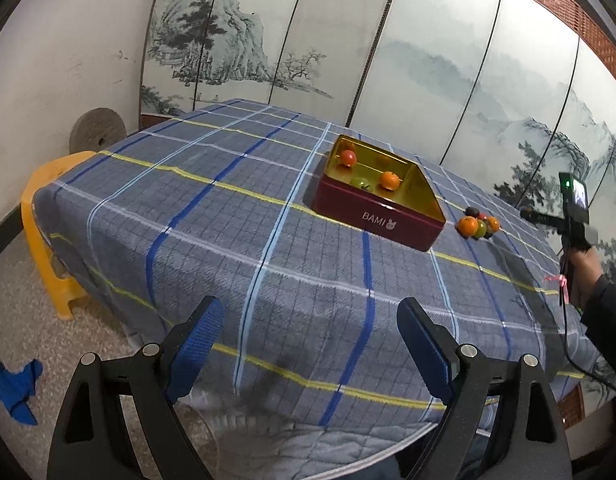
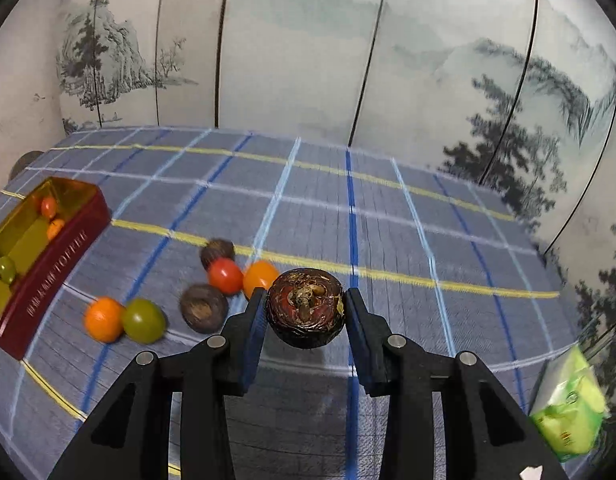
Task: Organize fruits
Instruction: 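Lift the brown fruit and carry it over the tin with the right gripper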
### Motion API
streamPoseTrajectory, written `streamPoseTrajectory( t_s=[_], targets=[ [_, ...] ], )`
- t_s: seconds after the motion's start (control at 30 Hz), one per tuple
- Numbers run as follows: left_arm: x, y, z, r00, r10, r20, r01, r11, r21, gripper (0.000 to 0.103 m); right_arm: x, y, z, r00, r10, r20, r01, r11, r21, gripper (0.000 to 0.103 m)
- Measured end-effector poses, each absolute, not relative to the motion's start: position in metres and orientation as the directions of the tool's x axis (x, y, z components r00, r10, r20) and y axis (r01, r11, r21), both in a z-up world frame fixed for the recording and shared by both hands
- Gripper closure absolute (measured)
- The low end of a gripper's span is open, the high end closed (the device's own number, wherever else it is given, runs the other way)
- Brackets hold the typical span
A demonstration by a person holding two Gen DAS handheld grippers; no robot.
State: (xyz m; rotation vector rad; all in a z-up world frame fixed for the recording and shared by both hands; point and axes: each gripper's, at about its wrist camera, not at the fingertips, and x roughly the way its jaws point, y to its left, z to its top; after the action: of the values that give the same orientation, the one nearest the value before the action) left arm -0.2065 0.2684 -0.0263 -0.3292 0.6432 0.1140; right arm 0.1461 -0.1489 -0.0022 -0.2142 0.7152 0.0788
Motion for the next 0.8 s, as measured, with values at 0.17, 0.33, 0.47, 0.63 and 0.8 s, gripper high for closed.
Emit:
streamPoseTrajectory(
  t_s=[0.17, 0.33, 0.47, 0.63, 0.8],
  targets=[
    [-0.217, 0.276, -0.028, 0.796, 0.015, -0.605, -0.227, 0.934, -0.275, 0.014, 0.139, -0.124, 0.017, 0.777, 0.022, -0.629, -0.163, 0.972, -0.167, 0.068],
    [-0.223, 0.282, -0.03, 0.799, 0.023, -0.601, -0.241, 0.927, -0.286, 0.014, 0.135, -0.092, 0.025, 0.788, 0.049, -0.614, -0.203, 0.962, -0.184, 0.068],
    [-0.223, 0.285, -0.034, 0.793, 0.022, -0.608, -0.249, 0.923, -0.291, 0.014, 0.131, -0.067, 0.029, 0.797, 0.067, -0.6, -0.238, 0.948, -0.211, 0.068],
    [-0.225, 0.289, -0.039, 0.788, 0.025, -0.615, -0.26, 0.919, -0.295, 0.014, 0.128, -0.036, 0.033, 0.802, 0.094, -0.589, -0.279, 0.932, -0.231, 0.068],
    [-0.229, 0.297, -0.044, 0.782, 0.034, -0.623, -0.281, 0.91, -0.304, 0.014, 0.127, -0.004, 0.033, 0.8, 0.117, -0.588, -0.317, 0.915, -0.25, 0.068]
  ],
)
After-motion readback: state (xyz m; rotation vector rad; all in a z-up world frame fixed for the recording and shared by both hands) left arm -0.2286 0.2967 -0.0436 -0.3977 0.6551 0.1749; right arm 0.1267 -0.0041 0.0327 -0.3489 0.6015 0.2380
